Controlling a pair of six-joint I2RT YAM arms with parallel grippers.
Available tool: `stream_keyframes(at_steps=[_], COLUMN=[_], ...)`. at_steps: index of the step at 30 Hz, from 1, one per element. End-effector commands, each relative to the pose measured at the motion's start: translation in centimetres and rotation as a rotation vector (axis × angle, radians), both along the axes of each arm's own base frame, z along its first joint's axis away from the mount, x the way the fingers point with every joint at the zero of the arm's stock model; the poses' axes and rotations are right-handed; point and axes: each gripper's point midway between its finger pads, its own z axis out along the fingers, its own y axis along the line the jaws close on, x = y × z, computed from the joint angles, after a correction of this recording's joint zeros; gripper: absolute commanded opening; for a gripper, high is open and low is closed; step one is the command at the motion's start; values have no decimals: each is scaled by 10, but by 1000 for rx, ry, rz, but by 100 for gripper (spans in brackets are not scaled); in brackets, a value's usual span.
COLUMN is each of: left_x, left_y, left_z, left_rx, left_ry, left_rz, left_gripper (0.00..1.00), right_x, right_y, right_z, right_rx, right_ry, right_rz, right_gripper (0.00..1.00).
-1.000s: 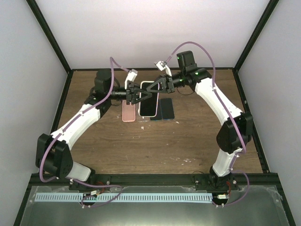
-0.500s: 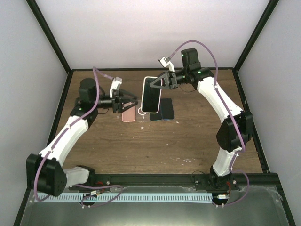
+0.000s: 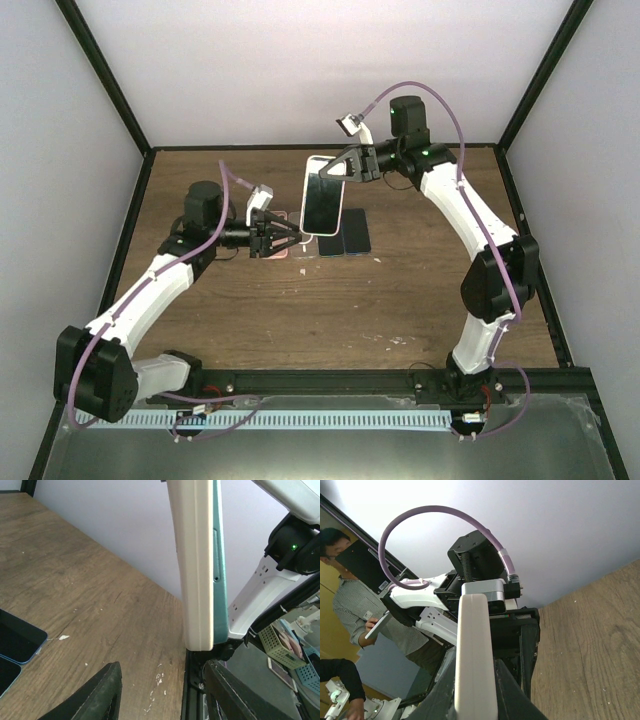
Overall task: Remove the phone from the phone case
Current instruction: Remove the phone case from the phone.
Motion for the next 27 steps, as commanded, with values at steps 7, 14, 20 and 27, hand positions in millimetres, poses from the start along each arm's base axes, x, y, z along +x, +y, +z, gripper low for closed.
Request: stream_keyframes(at_steps=[7, 14, 20, 27], left_x=[2, 4, 24, 25], left_y=[-7, -8, -9, -11], left_z=[16, 20, 12, 20], left_rx=[-54, -67, -46, -101], left_ry=[-40, -43, 1, 15], left_rz=[-48, -47, 39, 9], left_gripper=[50, 52, 48, 52], right_x=[-33, -34, -36, -38], right_y=[-8, -9, -9, -10], right_z=[35, 35, 34, 33], right_rx=[68, 71, 75, 75], right_ry=[-74, -70, -69, -67], right_rz=[104, 114, 120, 120], right_gripper=[1, 1, 1, 1])
